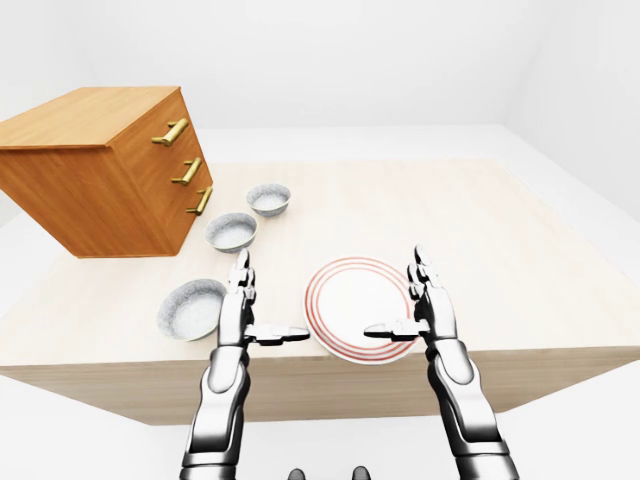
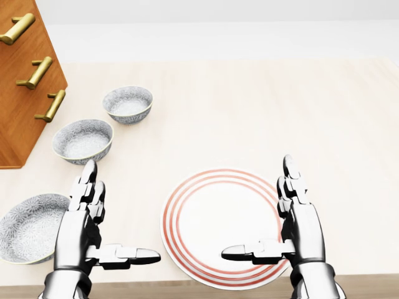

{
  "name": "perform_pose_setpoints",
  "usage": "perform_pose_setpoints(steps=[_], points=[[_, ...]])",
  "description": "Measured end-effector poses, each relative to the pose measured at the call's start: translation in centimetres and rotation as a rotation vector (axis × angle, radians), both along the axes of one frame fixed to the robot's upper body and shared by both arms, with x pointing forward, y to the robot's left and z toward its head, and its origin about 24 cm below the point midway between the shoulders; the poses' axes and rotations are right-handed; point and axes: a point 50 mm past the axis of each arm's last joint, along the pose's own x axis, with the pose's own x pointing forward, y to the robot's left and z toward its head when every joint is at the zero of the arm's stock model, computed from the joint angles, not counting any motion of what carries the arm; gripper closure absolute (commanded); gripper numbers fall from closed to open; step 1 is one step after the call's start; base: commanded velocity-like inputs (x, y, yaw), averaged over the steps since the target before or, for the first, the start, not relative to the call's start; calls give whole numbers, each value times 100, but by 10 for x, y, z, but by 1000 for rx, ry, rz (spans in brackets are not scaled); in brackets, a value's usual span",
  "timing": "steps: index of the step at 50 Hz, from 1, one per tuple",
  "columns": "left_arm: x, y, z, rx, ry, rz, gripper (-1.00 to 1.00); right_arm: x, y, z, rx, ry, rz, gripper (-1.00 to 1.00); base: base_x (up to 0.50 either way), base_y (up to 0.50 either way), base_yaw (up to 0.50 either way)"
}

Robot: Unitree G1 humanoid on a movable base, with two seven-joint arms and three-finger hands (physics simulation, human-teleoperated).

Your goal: Put the bowl in the middle on the plate.

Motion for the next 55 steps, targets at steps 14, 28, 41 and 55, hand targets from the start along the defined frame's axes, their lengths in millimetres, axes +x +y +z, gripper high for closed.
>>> perform_pose_setpoints(steps=[14, 28, 41, 55], points=[[0, 5, 0, 6, -1, -2, -100, -4, -13, 0, -57, 26, -31, -100, 0, 0, 0], [0, 6, 0, 9, -2, -2, -100, -14, -35, 15, -116, -5, -82, -100, 0, 0, 0], [0, 6, -1, 11, -2, -2, -100, -28, -62, 33, -183, -63, -150, -100, 0, 0, 0], [1, 7, -2, 15, -3, -2, -100, -46, -108, 27, -258, 5, -322, -100, 0, 0, 0]])
